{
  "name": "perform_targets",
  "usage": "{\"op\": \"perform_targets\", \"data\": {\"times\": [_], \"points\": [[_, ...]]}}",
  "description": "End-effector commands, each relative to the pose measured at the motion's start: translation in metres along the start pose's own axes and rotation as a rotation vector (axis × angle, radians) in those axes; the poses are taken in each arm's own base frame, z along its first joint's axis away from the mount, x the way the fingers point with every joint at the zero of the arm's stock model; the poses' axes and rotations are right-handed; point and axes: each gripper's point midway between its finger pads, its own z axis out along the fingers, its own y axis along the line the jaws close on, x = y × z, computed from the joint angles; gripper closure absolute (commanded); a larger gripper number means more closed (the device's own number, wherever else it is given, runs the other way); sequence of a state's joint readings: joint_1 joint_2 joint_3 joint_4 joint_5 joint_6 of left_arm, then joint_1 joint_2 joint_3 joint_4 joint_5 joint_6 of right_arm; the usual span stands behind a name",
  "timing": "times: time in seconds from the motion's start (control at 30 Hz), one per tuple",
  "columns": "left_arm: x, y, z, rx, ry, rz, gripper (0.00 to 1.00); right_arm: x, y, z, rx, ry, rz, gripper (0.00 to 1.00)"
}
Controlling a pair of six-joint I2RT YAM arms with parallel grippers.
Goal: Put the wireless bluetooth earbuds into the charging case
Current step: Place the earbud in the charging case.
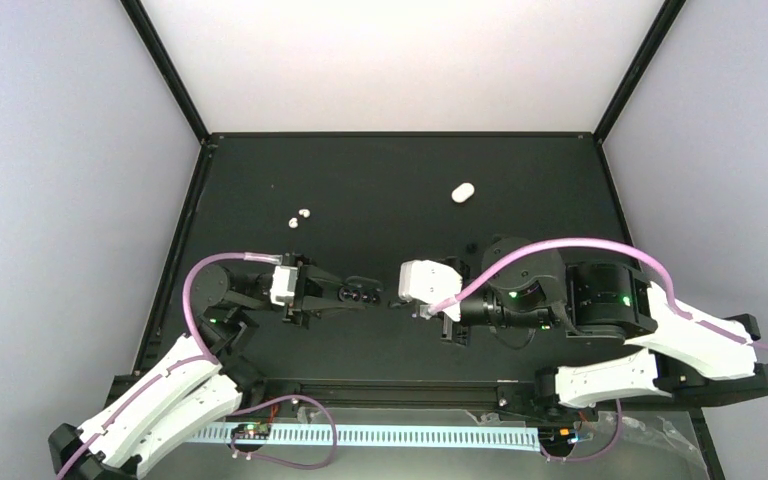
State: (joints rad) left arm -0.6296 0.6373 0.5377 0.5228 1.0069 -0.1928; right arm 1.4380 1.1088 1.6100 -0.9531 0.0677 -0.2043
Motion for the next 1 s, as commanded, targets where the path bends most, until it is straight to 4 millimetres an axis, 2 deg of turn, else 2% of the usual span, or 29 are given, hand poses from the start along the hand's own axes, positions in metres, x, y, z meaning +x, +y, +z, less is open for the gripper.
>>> {"op": "perform_targets", "data": {"times": [0.0,0.2,0.57,0.97], "points": [[-0.003,-0.002,0.002,0.016,-0.006,0.018,0.98,-0.015,-0.009,0.000,0.048,-0.037,-0.005,0.99],[-0.001,-0.001,0.002,0.014,-0.002,0.013,0.99,-0.010,-0.009,0.018,0.049,0.018,-0.013,0.99],[0.002,-0.002,0.001,0.010,0.007,0.011,0.99,-0.011,-0.011,0.030,0.064,0.025,-0.014,0.99],[-0.002,-0.004,-0.001,0.010,-0.002,0.025,0.98,-0.003,-0.013,0.042,0.084,0.074,-0.029,0.99]]}}
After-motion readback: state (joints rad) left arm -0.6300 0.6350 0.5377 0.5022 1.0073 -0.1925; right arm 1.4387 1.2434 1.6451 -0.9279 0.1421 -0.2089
